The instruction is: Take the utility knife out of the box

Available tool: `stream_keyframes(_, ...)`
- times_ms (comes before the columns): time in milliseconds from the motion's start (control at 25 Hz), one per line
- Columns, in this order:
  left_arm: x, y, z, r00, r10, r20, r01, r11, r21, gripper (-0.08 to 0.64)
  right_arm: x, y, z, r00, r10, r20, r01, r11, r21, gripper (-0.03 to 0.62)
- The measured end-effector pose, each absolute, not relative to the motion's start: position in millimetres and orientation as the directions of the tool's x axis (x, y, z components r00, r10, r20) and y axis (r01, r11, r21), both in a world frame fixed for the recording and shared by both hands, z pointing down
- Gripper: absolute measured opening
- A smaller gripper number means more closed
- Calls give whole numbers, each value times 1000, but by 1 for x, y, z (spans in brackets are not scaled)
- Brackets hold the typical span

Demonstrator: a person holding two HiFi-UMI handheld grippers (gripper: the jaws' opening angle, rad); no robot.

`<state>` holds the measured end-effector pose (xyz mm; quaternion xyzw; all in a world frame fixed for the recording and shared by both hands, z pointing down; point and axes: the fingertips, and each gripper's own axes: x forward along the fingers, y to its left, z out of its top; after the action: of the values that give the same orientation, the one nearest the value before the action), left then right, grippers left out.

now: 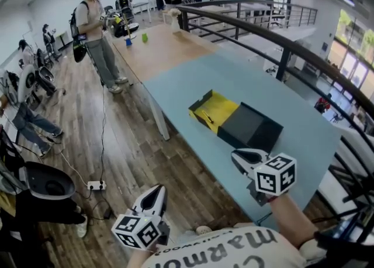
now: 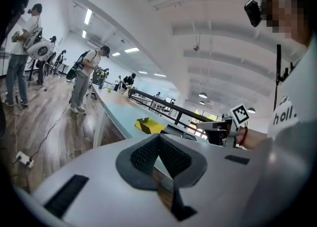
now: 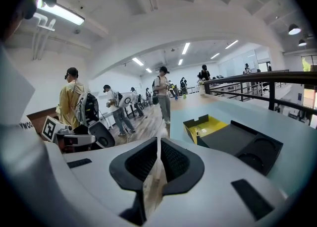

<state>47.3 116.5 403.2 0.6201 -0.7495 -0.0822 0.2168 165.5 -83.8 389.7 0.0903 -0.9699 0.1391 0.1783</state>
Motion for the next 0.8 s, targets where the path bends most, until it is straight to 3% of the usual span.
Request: stream_keyframes(800, 1, 94, 404, -165, -960, 226, -873, 249, 419, 2, 113, -106, 398, -930, -63, 361, -189, 926, -326, 46)
